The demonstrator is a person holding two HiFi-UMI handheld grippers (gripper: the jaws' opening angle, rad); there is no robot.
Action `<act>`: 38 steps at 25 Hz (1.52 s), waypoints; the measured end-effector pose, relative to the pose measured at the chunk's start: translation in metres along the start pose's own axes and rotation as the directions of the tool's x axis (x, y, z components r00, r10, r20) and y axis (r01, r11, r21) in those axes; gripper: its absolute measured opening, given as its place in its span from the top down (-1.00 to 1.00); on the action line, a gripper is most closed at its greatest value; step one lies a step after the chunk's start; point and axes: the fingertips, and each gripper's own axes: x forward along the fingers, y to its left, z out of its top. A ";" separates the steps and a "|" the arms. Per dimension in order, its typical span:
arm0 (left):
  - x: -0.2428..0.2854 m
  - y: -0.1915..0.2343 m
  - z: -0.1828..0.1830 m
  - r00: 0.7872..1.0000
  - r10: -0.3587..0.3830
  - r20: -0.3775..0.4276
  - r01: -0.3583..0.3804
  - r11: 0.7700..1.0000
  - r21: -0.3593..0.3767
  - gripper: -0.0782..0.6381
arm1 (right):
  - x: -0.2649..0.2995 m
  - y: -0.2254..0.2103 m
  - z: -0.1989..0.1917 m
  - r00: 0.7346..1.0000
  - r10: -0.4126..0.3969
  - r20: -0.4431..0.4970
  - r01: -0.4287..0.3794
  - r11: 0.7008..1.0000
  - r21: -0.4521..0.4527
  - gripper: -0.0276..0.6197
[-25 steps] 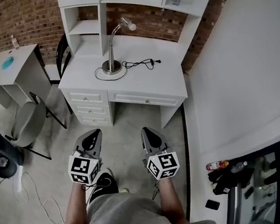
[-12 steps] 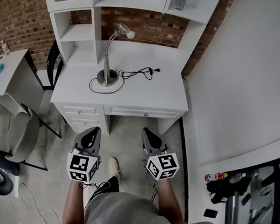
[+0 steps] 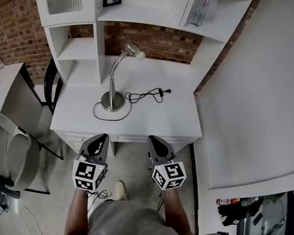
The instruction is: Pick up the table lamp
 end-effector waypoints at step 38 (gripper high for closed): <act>0.127 0.157 0.004 0.985 0.170 -0.006 -0.170 0.984 -0.060 0.77 | 0.226 -0.047 0.008 0.985 0.169 -0.037 -0.170 0.985 -0.030 0.84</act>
